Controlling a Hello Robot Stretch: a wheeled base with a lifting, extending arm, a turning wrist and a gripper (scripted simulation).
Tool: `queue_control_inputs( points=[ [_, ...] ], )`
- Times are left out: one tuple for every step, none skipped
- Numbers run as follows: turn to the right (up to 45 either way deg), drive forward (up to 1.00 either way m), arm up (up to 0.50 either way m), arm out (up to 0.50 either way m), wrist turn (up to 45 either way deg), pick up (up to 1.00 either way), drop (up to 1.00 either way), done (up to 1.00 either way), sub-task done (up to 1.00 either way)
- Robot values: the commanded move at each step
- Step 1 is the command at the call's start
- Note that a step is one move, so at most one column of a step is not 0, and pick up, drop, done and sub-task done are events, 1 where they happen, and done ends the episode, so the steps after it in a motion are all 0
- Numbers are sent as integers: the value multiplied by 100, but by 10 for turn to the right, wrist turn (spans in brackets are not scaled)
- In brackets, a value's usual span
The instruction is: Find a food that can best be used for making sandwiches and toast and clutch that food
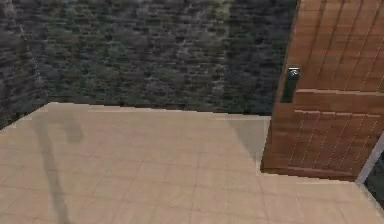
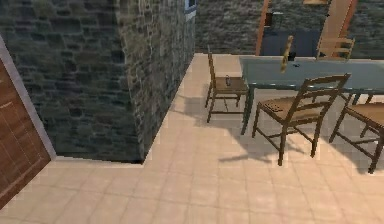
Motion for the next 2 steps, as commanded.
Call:
queue_control_inputs(
  points=[
    [0, 100, 0, 0, 0, 0, 0, 0, 0],
    [30, 0, 0, 0, 0, 0, 0, 0, 0]
  ],
)
